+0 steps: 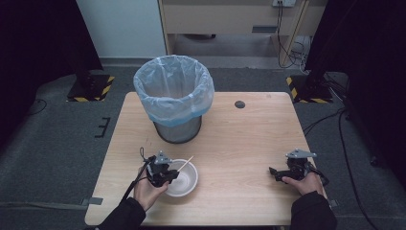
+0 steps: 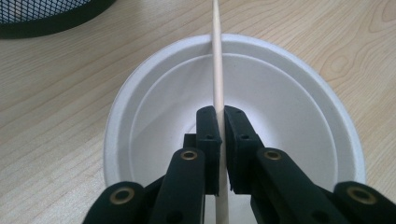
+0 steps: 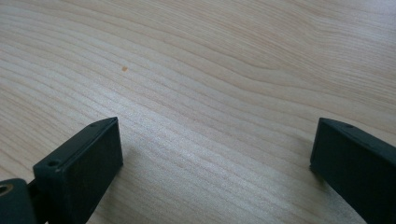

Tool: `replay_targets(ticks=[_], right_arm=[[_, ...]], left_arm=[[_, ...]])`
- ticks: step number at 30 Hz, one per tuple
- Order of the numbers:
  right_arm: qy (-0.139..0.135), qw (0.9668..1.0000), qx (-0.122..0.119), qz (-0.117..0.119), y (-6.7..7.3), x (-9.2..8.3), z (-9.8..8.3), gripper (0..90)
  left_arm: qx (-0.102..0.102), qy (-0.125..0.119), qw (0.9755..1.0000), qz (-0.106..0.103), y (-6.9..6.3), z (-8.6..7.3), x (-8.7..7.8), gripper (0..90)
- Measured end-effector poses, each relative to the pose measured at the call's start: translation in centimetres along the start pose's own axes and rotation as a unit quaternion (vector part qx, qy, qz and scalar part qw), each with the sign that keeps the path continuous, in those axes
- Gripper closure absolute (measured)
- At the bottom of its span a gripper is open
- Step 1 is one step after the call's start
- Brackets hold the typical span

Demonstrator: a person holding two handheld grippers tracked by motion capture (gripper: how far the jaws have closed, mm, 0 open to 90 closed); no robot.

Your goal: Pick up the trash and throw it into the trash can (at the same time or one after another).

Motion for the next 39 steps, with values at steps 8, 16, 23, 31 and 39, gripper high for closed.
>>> replay_targets(ticks=[8, 16, 23, 31, 39], right_arm=[[0.001, 1.0000, 0.000, 0.001, 0.0, 0.0, 0.0, 2.5], [0.000, 1.0000, 0.000, 0.000, 0.0, 0.0, 0.0, 2.5], [0.000, 1.0000, 0.000, 0.001, 0.0, 0.0, 0.0, 2.5], [0.001, 1.0000, 0.000, 0.001, 0.0, 0.0, 0.0, 2.5], [0.000, 1.0000, 0.000, 0.001, 0.0, 0.0, 0.0, 2.5]], left_arm=[[0.001, -0.039, 0.9991, -0.016, -0.5, 1.3, -1.7, 85.1], [-0.005, -0.115, 0.9931, -0.024, -0.2, 3.4, -4.8, 85.2], [-0.010, -0.178, 0.9834, -0.032, -0.1, 5.2, -7.8, 85.2], [-0.016, -0.232, 0.9718, -0.039, -0.1, 6.8, -11.0, 85.2], [-0.015, -0.264, 0.9635, -0.044, -0.5, 8.0, -12.7, 85.1]])
Point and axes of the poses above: each handheld gripper's, and its own axes: x roughly forward along the jaws, z roughly out of its top, y roughly to its left, the point moved 9 cm from there along x, roughly forward along the jaws, and after that the axes turned 14 degrees about -x, right-handed, at the moved point
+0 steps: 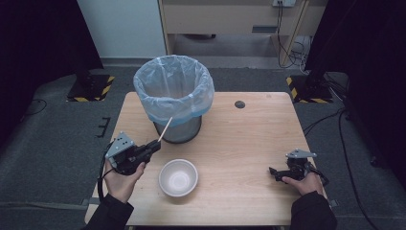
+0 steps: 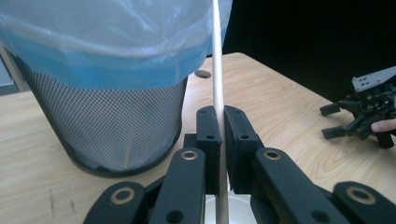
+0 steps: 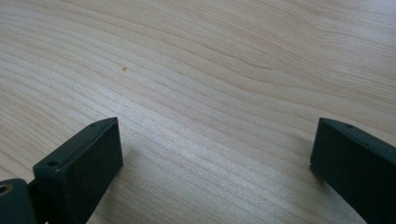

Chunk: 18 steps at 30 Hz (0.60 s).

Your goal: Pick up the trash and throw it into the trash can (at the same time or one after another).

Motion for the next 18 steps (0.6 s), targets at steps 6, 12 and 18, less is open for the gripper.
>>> replay_targets(ticks=[6, 12, 18], right_arm=[[0.000, 1.0000, 0.000, 0.000, 0.0, 0.0, 0.0, 2.4], [0.000, 1.0000, 0.000, 0.000, 0.0, 0.0, 0.0, 2.4], [-0.001, 1.0000, 0.000, 0.000, 0.0, 0.0, 0.0, 2.4]], left_arm=[[0.005, -0.016, 0.9999, -0.001, 0.0, 1.2, -0.4, 85.1], [0.005, -0.047, 0.9989, -0.002, 0.1, 3.4, -1.4, 85.1], [0.011, -0.073, 0.9972, 0.000, -0.1, 6.2, -1.7, 85.1]])
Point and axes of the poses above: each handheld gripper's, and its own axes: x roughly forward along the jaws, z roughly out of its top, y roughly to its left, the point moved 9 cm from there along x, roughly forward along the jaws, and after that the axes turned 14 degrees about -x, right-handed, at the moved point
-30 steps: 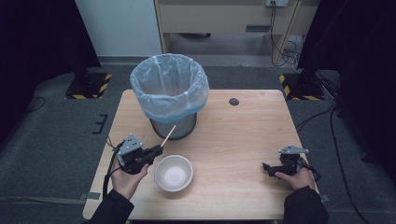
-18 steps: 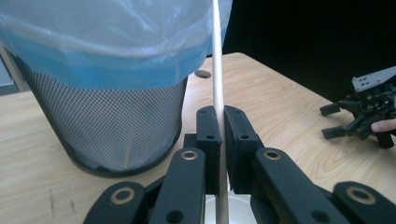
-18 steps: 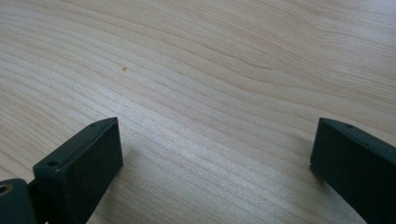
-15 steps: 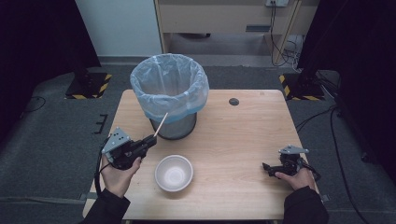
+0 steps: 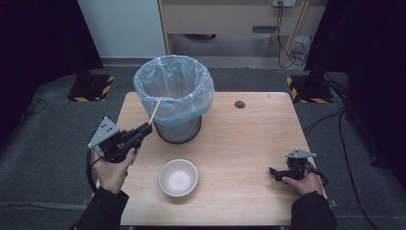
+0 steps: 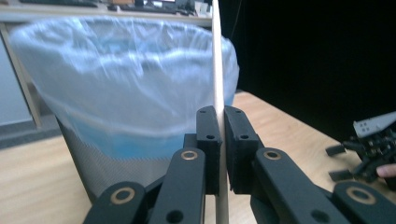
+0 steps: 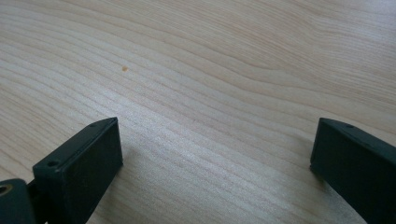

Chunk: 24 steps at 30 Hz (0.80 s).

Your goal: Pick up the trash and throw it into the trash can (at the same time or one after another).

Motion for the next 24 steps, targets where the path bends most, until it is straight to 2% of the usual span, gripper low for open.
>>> replay_targets(ticks=[10, 24], right_arm=[[0.001, 1.0000, 0.000, 0.001, 0.0, 0.0, 0.0, 2.4], [0.001, 1.0000, 0.000, 0.001, 0.0, 0.0, 0.0, 2.2]], left_arm=[[0.005, -0.020, 0.9998, -0.006, -0.5, 3.1, 1.3, 85.1], [0.019, -0.046, 0.9986, 0.017, 0.0, 7.2, 2.9, 85.1]])
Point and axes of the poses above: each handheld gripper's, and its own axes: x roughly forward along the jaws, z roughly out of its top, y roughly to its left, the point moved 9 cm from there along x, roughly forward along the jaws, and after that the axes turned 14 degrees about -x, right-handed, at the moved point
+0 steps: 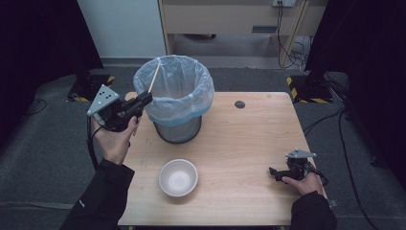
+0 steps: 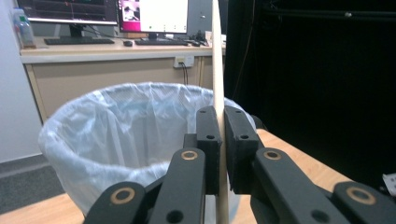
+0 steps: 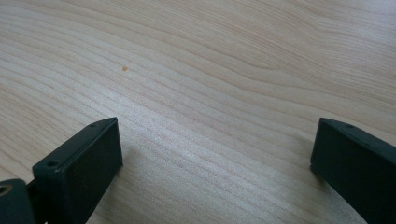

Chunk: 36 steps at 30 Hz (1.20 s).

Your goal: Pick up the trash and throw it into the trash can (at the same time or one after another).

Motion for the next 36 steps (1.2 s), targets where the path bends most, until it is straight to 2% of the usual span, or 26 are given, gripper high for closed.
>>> replay_targets(ticks=[10, 17, 22, 36], right_arm=[[0.000, 1.0000, 0.000, 0.000, 0.0, 0.0, 0.0, 2.0], [0.000, 1.0000, 0.000, 0.001, 0.0, 0.0, 0.0, 2.0], [0.000, 1.0000, 0.000, 0.001, 0.0, 0.0, 0.0, 1.9], [-0.001, 1.0000, -0.001, 0.001, 0.0, 0.0, 0.0, 1.8]], left_arm=[[0.000, -0.010, 0.9999, 0.014, 0.4, 2.2, 1.8, 85.1], [-0.006, -0.012, 0.9999, 0.005, 0.1, 3.0, 3.5, 85.1], [0.010, -0.008, 0.9998, 0.013, 0.1, 3.4, 4.7, 85.1], [0.003, -0.012, 0.9994, 0.033, 0.9, 5.3, 7.5, 85.1]])
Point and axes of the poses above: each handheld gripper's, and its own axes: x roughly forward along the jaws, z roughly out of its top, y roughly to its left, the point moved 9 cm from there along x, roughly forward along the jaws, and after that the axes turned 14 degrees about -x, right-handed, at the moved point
